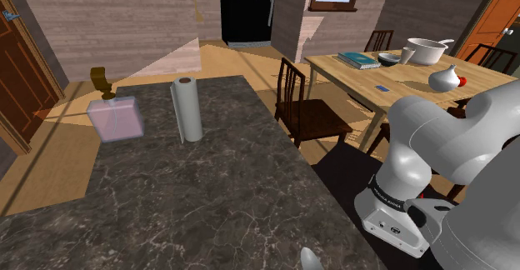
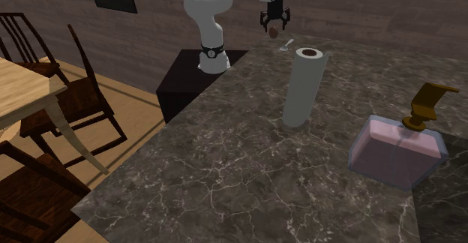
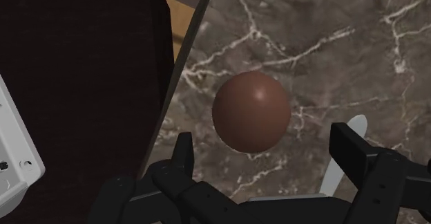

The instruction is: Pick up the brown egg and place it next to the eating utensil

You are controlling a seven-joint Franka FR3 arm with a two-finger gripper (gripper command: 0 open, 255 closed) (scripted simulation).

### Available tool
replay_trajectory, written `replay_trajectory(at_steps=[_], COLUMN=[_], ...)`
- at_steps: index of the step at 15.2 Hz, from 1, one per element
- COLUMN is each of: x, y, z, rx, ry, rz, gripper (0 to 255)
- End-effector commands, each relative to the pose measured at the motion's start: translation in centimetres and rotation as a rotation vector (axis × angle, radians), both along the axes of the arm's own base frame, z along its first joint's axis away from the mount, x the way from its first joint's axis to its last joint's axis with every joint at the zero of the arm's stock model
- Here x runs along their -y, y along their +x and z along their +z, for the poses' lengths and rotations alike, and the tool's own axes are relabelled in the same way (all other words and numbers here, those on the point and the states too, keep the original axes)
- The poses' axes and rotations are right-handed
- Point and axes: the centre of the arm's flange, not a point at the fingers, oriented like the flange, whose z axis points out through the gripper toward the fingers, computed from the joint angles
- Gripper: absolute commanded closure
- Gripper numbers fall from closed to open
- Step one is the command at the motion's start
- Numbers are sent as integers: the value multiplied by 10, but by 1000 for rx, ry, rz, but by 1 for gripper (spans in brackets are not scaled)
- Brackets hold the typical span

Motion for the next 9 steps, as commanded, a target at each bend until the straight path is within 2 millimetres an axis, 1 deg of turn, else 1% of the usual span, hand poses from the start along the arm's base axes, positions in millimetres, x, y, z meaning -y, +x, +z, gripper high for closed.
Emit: replay_trajectory(at_steps=[1,4,5,9], x=[0,5,7,7], y=[0,3,4,4], z=[0,39,49,49], rx=[0,0,0,0], ry=[0,0,0,0], rz=[0,0,0,0], gripper=[0,0,0,0])
